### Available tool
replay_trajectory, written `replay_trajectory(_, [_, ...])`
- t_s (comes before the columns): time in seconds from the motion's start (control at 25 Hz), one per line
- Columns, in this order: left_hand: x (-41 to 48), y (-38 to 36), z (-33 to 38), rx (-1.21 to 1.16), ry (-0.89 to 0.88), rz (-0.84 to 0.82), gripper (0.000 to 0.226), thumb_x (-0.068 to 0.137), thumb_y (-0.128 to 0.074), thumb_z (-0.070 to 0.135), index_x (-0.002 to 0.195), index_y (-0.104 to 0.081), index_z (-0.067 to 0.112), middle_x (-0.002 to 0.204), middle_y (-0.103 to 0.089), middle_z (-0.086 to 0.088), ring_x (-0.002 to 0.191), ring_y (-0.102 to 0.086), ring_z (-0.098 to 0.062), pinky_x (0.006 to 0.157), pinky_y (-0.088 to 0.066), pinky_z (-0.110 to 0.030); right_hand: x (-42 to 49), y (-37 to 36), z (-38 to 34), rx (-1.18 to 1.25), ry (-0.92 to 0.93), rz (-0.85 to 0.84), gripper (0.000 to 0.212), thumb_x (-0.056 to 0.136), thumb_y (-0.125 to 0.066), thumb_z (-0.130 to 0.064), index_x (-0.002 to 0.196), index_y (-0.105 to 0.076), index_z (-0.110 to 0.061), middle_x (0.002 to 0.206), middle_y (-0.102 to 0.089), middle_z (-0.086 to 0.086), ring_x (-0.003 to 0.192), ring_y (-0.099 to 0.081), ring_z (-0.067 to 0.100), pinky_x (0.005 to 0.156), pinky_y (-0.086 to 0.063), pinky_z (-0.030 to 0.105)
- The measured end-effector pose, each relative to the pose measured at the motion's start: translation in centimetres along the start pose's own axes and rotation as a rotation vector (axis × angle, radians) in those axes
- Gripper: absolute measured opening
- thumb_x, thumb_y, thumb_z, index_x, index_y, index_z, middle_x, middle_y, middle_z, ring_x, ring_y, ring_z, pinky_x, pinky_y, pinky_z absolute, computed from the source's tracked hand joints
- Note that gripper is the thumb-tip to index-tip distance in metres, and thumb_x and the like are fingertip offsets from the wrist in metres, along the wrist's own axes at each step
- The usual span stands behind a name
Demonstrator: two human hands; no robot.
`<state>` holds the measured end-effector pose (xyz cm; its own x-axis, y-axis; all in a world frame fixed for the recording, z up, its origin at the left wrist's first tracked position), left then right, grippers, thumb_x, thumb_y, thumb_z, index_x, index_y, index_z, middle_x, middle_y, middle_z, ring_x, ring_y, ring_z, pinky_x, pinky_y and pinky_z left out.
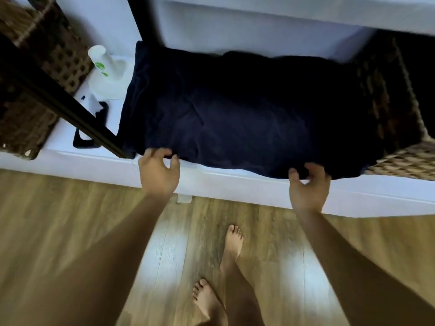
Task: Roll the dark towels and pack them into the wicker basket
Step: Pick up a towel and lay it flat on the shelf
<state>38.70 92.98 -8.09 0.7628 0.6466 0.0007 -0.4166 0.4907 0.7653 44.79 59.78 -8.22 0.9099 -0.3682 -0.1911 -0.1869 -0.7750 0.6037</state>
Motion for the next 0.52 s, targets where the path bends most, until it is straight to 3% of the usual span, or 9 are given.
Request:
replay_trajectory(0.08, [-2.5,-0.9,-0.2,-0.555,0.570,-0.057,0.025,0.095,-0.064,0.019,0.116,-0.067,0.007,0.113,-0.069,-0.008,0.100,-0.067,-0.023,0.079,-0.051,-0.026,-2.4,-2.0,0.0,0.558,-0.421,-0.093,0.030,0.092,-0.071,-0.015,0.118,-0.056,-0.010,0.122,-0.063,0.014,0.104,-0.065,0.030,0.086,-0.051,0.034])
replay_trajectory(0.16, [-2.7,-2.1,0.5,-1.016,0.924,-0.134,0.025,0.096,-0.062,0.011,0.120,-0.065,0.004,0.109,-0.072,-0.007,0.098,-0.072,-0.017,0.081,-0.058,-0.023,-1.7,-3.2,-1.0,0.807,-0.625,-0.175,0.024,0.092,-0.071,-0.014,0.112,-0.061,-0.006,0.114,-0.067,0.013,0.101,-0.069,0.025,0.085,-0.058,0.036])
replay_trajectory(0.28, [-1.3,-2.0,2.0,-1.213,1.017,-0.051,0.021,0.092,-0.070,0.012,0.112,-0.068,0.005,0.101,-0.072,-0.007,0.093,-0.073,-0.020,0.081,-0.061,-0.031,-0.7,-3.3,-2.8,0.932,-0.839,-0.115,0.014,0.090,-0.073,-0.017,0.092,-0.064,-0.007,0.088,-0.064,0.005,0.087,-0.067,0.018,0.076,-0.060,0.031])
replay_trajectory(0.4, [-0.5,-1.6,3.0,-1.383,1.122,-0.029,0.033,0.086,-0.078,0.020,0.110,-0.062,0.004,0.103,-0.066,-0.007,0.083,-0.072,-0.019,0.071,-0.062,-0.029,-0.7,-2.3,-4.3,1.076,-0.850,-0.077,0.012,0.087,-0.069,-0.015,0.080,-0.060,-0.011,0.067,-0.060,0.000,0.062,-0.058,0.012,0.065,-0.054,0.025])
replay_trajectory(0.52, [0.7,-1.2,2.9,-1.373,1.162,-0.045,0.027,0.086,-0.078,0.031,0.092,-0.060,0.011,0.070,-0.056,0.003,0.053,-0.059,-0.008,0.065,-0.055,-0.019,-0.5,-2.1,-4.5,1.246,-0.917,-0.142,0.021,0.087,-0.070,-0.021,0.073,-0.057,-0.013,0.054,-0.047,-0.004,0.049,-0.044,0.012,0.073,-0.056,0.029])
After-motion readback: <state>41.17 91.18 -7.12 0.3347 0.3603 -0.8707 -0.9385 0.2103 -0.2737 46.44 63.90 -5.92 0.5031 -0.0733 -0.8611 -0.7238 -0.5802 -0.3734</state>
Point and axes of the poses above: each hand's wrist, its own x-axis towards the middle knuckle, its own y-axis out of the back of the hand, z = x × y, the point moved 2 cm from there along x, towards the middle knuckle
